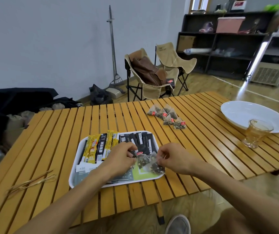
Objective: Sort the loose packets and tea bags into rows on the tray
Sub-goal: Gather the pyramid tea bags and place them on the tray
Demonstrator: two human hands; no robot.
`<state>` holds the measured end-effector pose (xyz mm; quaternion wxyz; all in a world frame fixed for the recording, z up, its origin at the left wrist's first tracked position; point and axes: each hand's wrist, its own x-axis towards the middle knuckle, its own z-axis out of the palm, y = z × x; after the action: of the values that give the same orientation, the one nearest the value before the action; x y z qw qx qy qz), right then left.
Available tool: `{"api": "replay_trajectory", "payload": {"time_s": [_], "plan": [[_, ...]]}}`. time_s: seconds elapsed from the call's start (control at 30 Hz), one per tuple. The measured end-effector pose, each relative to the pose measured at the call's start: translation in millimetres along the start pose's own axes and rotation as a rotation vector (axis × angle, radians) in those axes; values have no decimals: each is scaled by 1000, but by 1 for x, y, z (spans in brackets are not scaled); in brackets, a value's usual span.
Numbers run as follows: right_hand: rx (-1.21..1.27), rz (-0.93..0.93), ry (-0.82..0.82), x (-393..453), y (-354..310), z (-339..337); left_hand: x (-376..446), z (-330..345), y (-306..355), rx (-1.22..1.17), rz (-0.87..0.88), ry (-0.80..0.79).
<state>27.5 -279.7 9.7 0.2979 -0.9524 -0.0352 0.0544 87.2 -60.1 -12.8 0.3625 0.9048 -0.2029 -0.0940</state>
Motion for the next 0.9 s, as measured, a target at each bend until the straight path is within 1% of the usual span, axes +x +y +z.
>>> {"api": "replay_trajectory", "payload": {"time_s": [0.13, 0.27, 0.37, 0.53, 0.6, 0.77, 0.83, 0.9], "plan": [[-137, 9, -18, 13, 3, 7, -5, 1, 2, 105, 88, 20], [-225, -41, 42, 19, 4, 8, -5, 8, 12, 132, 149, 27], [-268, -87, 17, 17, 6, 11, -6, 13, 14, 162, 168, 49], [-259, -154, -24, 10, 7, 11, -6, 19, 16, 229, 169, 69], [-255, -141, -45, 9, 7, 14, -5, 19, 15, 239, 160, 69], [-215, -98, -5, 7, 5, 20, -4, 18, 10, 202, 135, 52], [-179, -110, -29, 5, 6, 17, -2, 15, 10, 188, 134, 43], [-95, -77, -85, 5, 9, 5, 2, 10, 11, 178, 137, 49]]}}
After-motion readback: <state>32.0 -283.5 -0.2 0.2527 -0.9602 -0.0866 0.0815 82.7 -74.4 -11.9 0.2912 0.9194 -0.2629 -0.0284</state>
